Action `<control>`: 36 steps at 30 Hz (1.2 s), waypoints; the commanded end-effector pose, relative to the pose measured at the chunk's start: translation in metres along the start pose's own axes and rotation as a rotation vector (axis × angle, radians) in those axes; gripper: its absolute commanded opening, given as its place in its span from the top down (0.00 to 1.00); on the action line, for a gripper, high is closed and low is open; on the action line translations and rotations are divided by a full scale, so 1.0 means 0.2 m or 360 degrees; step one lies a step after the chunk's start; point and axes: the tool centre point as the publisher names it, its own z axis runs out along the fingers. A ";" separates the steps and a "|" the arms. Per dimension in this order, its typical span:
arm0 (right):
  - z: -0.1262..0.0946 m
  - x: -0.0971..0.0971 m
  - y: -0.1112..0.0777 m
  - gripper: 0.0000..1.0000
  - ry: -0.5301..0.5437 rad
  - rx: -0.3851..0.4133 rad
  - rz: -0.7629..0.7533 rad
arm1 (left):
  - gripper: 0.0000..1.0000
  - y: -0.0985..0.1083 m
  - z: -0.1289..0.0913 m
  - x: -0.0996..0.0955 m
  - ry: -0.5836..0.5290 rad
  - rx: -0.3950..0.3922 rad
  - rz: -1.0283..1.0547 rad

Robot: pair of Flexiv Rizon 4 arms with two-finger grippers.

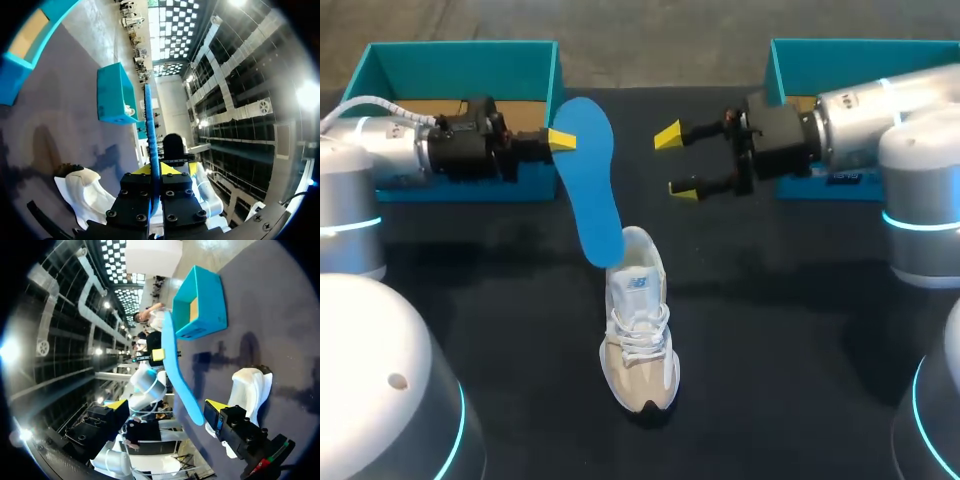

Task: Take the shoe out of the shoebox, open the shoe tongue, remove and reinsert the insole, then place the shoe into the shoebox

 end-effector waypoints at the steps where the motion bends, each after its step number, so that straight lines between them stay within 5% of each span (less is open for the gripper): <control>1: -0.08 0.09 -0.07 0.00 -0.0234 -0.0001 0.0023 | 1.00 -0.01 0.05 -0.04 0.0001 -0.0033 -0.0032; 19: 0.09 0.33 -0.19 0.00 -0.1026 0.0156 0.0079 | 1.00 0.00 0.18 -0.09 -0.0017 -0.0038 -0.0149; 36: 0.28 0.41 -0.22 0.00 -0.1585 0.0271 0.0042 | 1.00 -0.02 0.25 -0.09 -0.0022 -0.0035 -0.0209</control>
